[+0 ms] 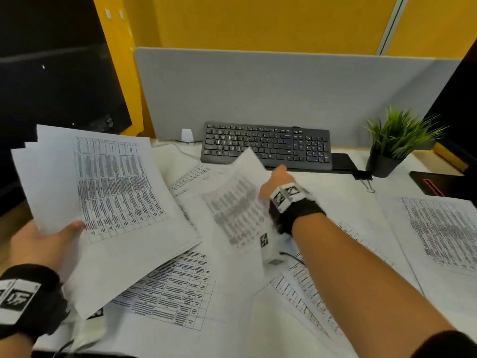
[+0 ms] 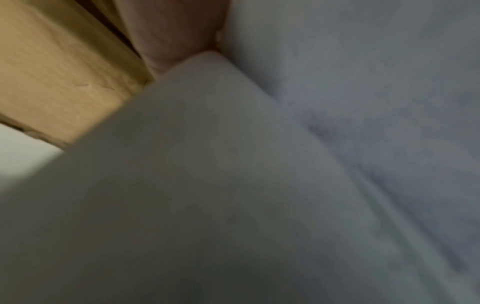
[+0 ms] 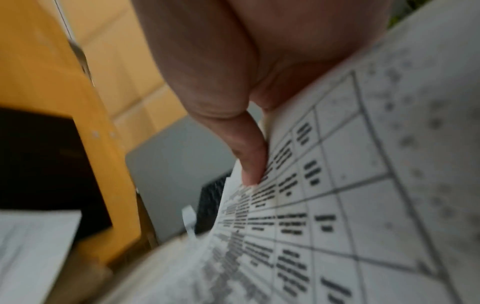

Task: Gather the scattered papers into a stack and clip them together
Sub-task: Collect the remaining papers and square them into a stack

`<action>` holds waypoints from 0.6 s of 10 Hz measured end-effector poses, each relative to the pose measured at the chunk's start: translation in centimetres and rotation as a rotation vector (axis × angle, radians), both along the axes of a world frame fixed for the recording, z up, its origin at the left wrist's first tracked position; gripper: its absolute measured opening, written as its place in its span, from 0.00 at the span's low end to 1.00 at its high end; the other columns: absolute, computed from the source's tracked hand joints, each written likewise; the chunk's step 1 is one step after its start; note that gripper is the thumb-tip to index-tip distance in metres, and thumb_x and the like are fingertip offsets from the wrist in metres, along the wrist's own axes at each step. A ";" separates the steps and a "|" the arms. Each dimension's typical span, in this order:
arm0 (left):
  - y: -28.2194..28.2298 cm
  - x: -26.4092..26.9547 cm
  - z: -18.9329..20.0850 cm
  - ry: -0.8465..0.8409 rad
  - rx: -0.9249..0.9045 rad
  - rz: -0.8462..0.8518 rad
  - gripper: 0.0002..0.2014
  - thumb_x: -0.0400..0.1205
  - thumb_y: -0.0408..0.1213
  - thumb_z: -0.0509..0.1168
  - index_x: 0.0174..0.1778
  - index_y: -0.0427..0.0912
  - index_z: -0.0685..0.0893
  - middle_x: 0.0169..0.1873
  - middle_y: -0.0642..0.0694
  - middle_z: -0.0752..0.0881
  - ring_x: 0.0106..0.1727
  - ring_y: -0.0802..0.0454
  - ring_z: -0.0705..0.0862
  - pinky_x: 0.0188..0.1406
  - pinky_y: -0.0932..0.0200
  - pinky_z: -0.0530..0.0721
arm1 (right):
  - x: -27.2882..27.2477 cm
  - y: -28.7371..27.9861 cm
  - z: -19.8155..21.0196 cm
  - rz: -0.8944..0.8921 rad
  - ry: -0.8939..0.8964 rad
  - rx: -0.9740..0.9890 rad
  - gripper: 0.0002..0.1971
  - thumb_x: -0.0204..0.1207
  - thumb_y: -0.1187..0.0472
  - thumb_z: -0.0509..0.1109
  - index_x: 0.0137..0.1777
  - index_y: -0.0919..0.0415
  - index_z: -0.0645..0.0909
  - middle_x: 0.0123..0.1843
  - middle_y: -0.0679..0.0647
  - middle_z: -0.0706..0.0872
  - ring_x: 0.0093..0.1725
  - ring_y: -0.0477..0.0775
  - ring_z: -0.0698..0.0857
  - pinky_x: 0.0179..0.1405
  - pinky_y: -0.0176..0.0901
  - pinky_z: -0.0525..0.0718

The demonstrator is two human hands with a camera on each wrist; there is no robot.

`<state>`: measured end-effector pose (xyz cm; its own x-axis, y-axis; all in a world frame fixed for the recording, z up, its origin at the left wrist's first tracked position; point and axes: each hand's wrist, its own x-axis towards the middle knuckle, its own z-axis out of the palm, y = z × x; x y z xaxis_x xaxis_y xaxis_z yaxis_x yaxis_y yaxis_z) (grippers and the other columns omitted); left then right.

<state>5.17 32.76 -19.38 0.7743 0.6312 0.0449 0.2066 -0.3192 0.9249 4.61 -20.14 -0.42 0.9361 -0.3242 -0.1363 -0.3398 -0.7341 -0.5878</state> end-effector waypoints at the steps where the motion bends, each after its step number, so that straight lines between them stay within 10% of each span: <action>1: -13.0 -7.1 11.1 -0.039 -0.068 0.027 0.29 0.68 0.51 0.77 0.59 0.37 0.82 0.49 0.39 0.87 0.49 0.37 0.86 0.56 0.35 0.81 | -0.5 -1.3 5.8 0.084 -0.272 0.083 0.14 0.75 0.66 0.70 0.61 0.63 0.81 0.54 0.55 0.87 0.42 0.55 0.83 0.44 0.43 0.82; 2: -19.2 -9.0 15.3 -0.067 -0.176 -0.082 0.24 0.76 0.39 0.74 0.67 0.37 0.80 0.55 0.39 0.86 0.53 0.38 0.84 0.64 0.36 0.79 | -2.3 -1.4 11.5 0.282 -0.546 0.381 0.15 0.74 0.66 0.74 0.61 0.61 0.83 0.51 0.53 0.89 0.49 0.53 0.88 0.55 0.49 0.86; 3: -22.4 -9.2 16.3 -0.046 -0.164 -0.127 0.21 0.78 0.36 0.71 0.67 0.38 0.80 0.55 0.41 0.85 0.53 0.40 0.82 0.60 0.47 0.77 | -4.3 -1.1 14.0 0.591 -0.572 1.041 0.15 0.76 0.74 0.67 0.62 0.68 0.79 0.50 0.60 0.90 0.49 0.58 0.90 0.52 0.55 0.87; 4: -24.7 -9.1 16.0 0.018 -0.179 -0.256 0.19 0.80 0.31 0.68 0.66 0.32 0.79 0.57 0.36 0.85 0.58 0.35 0.82 0.57 0.49 0.76 | -4.6 -1.3 11.7 0.625 -0.387 1.299 0.11 0.81 0.71 0.61 0.61 0.67 0.79 0.48 0.61 0.90 0.45 0.58 0.90 0.47 0.55 0.88; 6: -29.6 -9.6 17.3 0.051 -0.209 -0.474 0.12 0.78 0.41 0.65 0.53 0.38 0.80 0.53 0.40 0.84 0.44 0.50 0.79 0.40 0.64 0.75 | -3.7 -2.3 1.6 0.254 -0.154 0.463 0.18 0.76 0.55 0.72 0.64 0.60 0.83 0.60 0.54 0.88 0.58 0.55 0.87 0.62 0.49 0.82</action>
<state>-4.40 3.15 -2.09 0.9752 0.2023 -0.0896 0.1304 -0.1983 0.9714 0.95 -22.49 1.21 0.9975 -0.0247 -0.0659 -0.0701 -0.4348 -0.8978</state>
